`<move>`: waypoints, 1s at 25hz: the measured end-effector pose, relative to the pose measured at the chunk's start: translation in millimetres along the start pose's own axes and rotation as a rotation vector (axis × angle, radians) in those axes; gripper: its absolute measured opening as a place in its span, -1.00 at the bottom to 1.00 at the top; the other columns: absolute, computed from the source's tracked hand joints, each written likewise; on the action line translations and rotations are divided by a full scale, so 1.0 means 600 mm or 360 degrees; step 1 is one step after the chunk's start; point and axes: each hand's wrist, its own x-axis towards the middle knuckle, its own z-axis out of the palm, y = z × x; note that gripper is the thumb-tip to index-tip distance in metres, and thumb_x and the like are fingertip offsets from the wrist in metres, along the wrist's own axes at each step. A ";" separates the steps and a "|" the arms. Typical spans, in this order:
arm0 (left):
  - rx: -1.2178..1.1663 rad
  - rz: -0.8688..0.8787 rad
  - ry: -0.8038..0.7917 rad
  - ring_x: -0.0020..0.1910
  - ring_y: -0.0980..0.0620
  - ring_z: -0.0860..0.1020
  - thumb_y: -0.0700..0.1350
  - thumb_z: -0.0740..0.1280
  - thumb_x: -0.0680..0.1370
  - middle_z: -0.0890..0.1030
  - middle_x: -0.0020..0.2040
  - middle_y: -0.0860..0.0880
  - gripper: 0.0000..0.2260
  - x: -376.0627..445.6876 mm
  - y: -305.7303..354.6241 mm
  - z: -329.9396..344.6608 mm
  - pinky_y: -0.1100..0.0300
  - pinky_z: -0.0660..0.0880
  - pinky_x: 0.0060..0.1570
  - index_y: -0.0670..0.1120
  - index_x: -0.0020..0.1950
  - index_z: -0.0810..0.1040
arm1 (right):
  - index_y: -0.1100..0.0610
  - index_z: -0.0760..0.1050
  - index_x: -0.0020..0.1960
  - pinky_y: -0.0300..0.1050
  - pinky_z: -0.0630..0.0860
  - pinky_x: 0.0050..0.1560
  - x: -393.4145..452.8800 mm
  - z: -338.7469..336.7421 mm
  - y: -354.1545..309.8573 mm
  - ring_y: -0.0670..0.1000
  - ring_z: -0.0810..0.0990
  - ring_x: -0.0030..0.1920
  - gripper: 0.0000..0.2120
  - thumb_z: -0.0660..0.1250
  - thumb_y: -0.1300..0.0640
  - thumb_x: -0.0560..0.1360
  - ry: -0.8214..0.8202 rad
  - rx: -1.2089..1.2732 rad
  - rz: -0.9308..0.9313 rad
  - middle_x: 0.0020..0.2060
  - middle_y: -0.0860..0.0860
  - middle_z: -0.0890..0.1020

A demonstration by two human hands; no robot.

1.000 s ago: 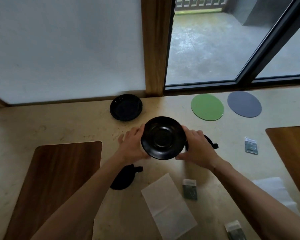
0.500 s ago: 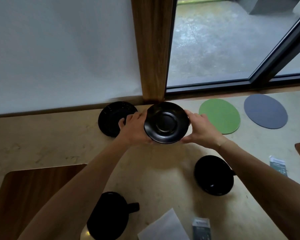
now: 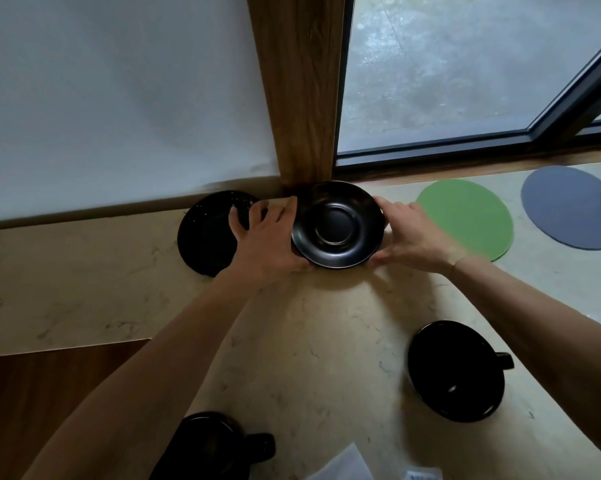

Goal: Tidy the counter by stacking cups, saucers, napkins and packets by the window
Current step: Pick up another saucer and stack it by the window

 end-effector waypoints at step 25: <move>0.0116 0.0002 -0.0058 0.56 -0.16 -0.13 0.38 0.40 0.33 0.10 0.57 0.03 0.04 -0.006 -0.002 -0.016 -0.35 -0.33 0.38 0.15 0.56 -0.20 | 0.13 0.04 0.55 0.07 0.28 0.30 -0.014 -0.018 -0.015 0.22 0.29 0.31 0.04 0.59 -0.06 0.28 -0.0073 -0.0078 0.0170 0.34 0.18 0.39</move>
